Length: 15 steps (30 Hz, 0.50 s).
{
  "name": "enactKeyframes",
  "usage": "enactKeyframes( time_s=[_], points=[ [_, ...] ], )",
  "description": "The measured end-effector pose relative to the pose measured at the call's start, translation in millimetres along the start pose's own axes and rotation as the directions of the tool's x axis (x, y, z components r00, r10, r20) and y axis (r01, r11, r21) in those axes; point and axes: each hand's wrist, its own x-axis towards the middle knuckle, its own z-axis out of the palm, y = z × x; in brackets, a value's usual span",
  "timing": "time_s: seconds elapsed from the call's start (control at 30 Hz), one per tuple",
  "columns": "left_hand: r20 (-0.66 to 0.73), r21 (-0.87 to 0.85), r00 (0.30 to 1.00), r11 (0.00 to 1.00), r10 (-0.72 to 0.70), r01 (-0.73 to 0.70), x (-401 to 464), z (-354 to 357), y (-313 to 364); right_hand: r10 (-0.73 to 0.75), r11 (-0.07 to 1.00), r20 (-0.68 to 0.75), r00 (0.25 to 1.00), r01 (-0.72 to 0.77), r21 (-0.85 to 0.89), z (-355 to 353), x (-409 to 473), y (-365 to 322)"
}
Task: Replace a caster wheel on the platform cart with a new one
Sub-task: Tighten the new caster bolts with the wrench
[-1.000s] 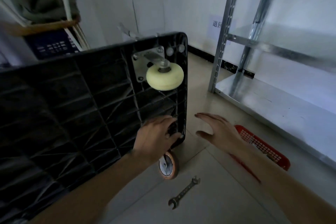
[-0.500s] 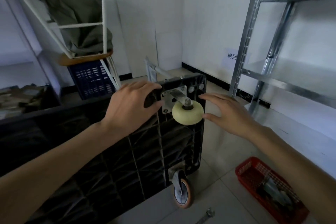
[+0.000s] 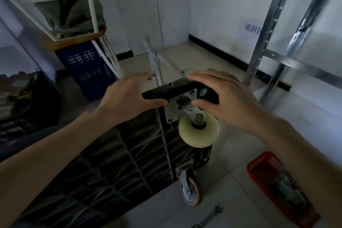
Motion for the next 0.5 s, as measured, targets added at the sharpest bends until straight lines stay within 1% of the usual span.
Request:
enactKeyframes(
  time_s=[0.13, 0.27, 0.37, 0.5],
  points=[
    [0.144, -0.052, 0.987, 0.996, -0.067, 0.075, 5.6, -14.3, 0.4, 0.033, 0.998, 0.029, 0.999, -0.035, 0.048, -11.1, 23.8, -18.9],
    [0.283, -0.101, 0.954, 0.987, -0.095, 0.128, 9.7, -20.9, 1.5, 0.03, 0.999, 0.08, 0.996, -0.029, -0.015, -15.5, 49.0, -36.8],
    [0.338, -0.046, 0.934, 0.989, -0.114, 0.138, 12.2, -26.0, 1.2, 0.056, 0.998, 0.139, 0.989, -0.052, -0.036, -14.3, 58.7, -40.1],
    [0.384, -0.017, 0.914, 0.988, -0.132, 0.15, 15.7, -34.3, 7.6, 0.1, 0.994, 0.243, 0.965, -0.087, -0.064, -9.7, 64.2, -35.8]
  ],
)
